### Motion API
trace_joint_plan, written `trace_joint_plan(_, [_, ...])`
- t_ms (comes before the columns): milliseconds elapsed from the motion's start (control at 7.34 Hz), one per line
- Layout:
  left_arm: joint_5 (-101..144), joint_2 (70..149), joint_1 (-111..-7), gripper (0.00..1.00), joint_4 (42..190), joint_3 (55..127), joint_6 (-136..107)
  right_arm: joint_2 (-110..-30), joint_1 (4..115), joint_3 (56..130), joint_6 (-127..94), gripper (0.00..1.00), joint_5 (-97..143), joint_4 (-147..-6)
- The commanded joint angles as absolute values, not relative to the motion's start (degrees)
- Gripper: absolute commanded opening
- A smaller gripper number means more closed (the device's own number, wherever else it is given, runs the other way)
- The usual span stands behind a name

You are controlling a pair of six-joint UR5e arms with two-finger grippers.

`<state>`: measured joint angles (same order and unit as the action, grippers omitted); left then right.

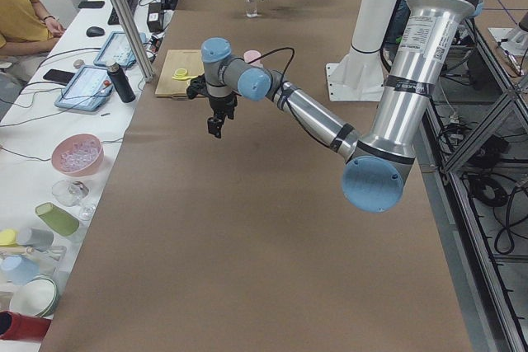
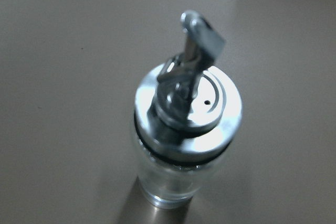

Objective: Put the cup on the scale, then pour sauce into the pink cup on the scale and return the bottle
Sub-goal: 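Move the right gripper toward the glass sauce dispenser, then lower the right gripper and close it around the dispenser bottle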

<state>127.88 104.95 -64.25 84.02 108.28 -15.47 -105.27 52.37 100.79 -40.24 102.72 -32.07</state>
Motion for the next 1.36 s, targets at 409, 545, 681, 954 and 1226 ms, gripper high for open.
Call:
trace_joint_plan(409, [127.8, 104.9, -64.2, 0.97, 84.0, 108.2, -15.5, -105.3, 49.7, 100.6, -40.3, 0.94, 97.7, -31.8])
trace_joint_plan(545, [127.8, 104.9, -64.2, 0.97, 84.0, 108.2, -15.5, -104.9, 49.6, 100.4, -40.3, 0.94, 97.4, -31.8])
trace_joint_plan(681, [127.8, 104.9, -64.3, 0.97, 84.0, 108.2, -15.5, -104.8, 49.6, 100.4, -40.3, 0.94, 97.3, -31.8])
trace_joint_plan(954, [127.8, 104.3, -64.3, 0.97, 84.0, 108.3, -15.4, -103.3, 49.3, 100.1, -45.6, 0.94, 97.4, -31.9])
trace_joint_plan(1226, [127.8, 104.3, -64.5, 0.97, 84.0, 108.4, -15.4, -103.3, 49.2, 99.3, -45.1, 0.94, 97.6, -31.8])
